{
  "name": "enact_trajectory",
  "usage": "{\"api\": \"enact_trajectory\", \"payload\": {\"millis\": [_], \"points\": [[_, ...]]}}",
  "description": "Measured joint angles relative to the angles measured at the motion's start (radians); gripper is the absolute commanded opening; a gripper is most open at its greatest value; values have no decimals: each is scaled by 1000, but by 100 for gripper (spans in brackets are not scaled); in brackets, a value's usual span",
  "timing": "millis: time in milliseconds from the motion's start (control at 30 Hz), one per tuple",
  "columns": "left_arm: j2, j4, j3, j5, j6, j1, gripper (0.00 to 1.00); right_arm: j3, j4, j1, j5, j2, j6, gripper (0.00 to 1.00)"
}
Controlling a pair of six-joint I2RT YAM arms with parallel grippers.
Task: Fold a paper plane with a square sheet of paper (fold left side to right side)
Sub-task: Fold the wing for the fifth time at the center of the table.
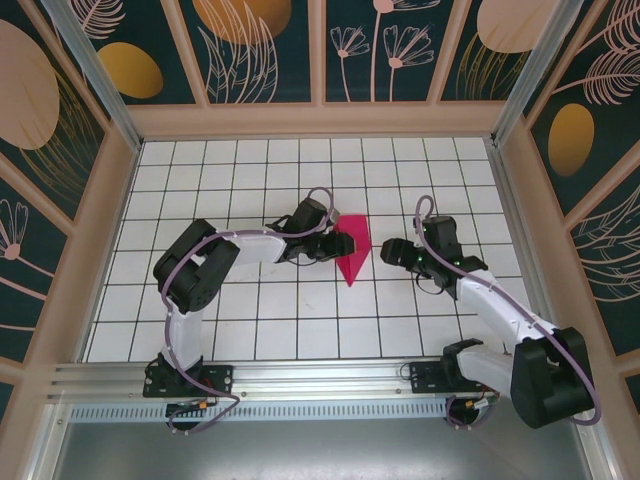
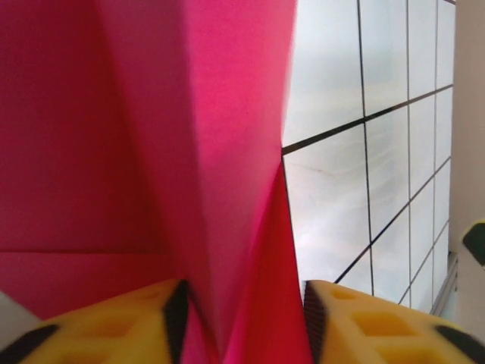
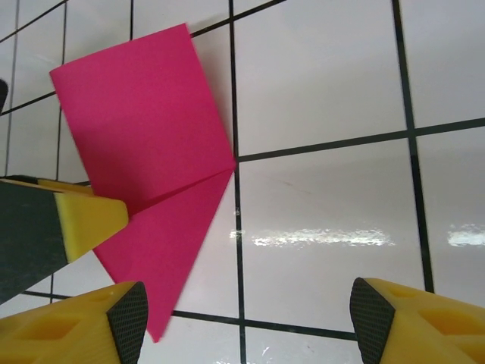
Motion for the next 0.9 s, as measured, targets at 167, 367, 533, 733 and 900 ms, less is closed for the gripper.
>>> {"api": "enact_trajectory", "payload": {"millis": [167, 367, 533, 733, 900], "points": [[13, 40, -4, 37, 12, 3, 15, -30, 72, -45, -138, 11, -14, 74], [14, 154, -59, 117, 27, 24, 5, -45, 188, -95, -315, 100, -18, 73], [13, 284, -143, 210, 27, 62, 3, -44, 295, -144, -438, 198, -37, 73], [13, 356, -185, 306, 35, 79, 3, 14, 368, -169, -542, 375, -84, 70], [13, 385, -186, 362, 43, 79, 3, 84, 436, -193, -614, 516, -109, 66]]}}
